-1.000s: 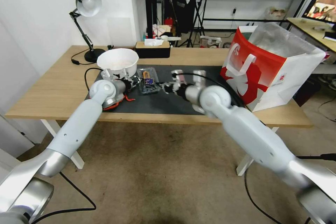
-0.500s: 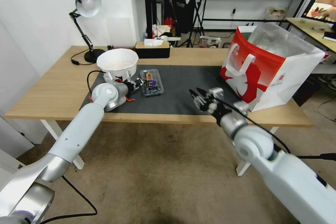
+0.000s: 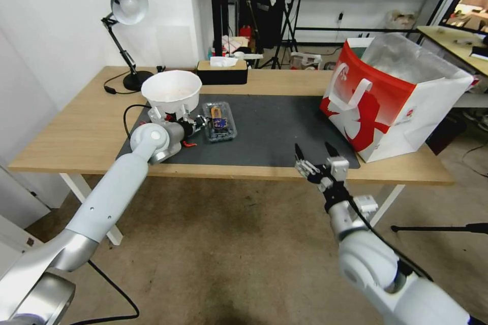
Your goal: Close the takeout container lid, then place the container into the takeout bag.
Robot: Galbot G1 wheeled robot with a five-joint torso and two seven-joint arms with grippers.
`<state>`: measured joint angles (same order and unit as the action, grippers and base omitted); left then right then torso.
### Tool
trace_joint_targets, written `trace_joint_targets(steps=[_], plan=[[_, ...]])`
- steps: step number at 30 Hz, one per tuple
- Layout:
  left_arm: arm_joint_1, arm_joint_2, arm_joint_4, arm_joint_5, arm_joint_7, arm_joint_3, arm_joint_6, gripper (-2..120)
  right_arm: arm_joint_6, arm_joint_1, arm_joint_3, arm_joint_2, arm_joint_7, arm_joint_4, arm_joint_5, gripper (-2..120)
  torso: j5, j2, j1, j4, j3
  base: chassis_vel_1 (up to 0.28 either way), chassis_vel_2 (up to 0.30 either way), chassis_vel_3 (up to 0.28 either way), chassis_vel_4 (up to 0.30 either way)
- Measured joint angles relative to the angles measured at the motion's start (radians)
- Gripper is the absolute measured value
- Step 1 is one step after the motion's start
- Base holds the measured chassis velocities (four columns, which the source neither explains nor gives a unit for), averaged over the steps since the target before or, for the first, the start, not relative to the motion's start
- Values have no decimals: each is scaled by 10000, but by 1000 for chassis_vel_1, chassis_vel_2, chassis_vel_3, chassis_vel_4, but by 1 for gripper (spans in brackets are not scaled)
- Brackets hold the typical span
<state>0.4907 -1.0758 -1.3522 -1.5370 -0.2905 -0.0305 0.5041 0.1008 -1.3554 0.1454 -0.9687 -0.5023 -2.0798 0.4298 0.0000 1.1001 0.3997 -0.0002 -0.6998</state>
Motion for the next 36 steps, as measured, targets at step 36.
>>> trace_joint_targets(steps=[36], plan=[[-2689,-978,-979,279,98,1338,-1141,0,789,-2174,235,-1295,621,183,-1561,100,3,-2,3,1,-1,0,0,0,0]])
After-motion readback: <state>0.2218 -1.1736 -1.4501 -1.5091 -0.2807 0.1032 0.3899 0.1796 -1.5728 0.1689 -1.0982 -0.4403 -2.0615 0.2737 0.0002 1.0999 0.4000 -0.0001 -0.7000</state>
